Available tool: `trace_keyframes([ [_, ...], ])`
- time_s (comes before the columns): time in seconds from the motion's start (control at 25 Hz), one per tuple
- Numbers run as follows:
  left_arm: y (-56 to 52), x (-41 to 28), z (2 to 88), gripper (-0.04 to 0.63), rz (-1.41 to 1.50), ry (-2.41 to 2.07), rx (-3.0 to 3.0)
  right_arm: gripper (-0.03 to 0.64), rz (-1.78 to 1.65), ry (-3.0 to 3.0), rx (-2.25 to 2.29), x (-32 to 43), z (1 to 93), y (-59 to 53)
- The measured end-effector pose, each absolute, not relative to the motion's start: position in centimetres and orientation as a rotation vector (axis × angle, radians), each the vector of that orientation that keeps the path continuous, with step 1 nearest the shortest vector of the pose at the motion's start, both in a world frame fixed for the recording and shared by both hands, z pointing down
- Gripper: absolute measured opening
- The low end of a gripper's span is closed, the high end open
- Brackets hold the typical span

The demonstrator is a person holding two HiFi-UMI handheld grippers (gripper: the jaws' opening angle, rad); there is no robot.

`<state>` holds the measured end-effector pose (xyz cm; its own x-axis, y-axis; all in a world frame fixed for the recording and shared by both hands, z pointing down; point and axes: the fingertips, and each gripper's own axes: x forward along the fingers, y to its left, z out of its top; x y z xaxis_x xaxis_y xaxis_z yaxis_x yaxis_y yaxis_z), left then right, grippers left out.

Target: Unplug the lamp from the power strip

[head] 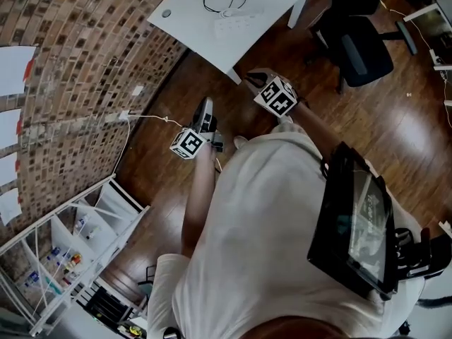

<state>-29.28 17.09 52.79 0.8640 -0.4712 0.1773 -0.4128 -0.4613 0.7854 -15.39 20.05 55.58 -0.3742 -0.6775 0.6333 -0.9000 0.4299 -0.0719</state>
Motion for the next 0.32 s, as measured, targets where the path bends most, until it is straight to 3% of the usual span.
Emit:
trace_keyframes([
  [0.32, 17.2, -24.5, 47.4, 0.246, -0.58, -0.304, 1.708, 0.029, 0.806, -2.314, 1.513, -12.7, 52.0, 21.7],
])
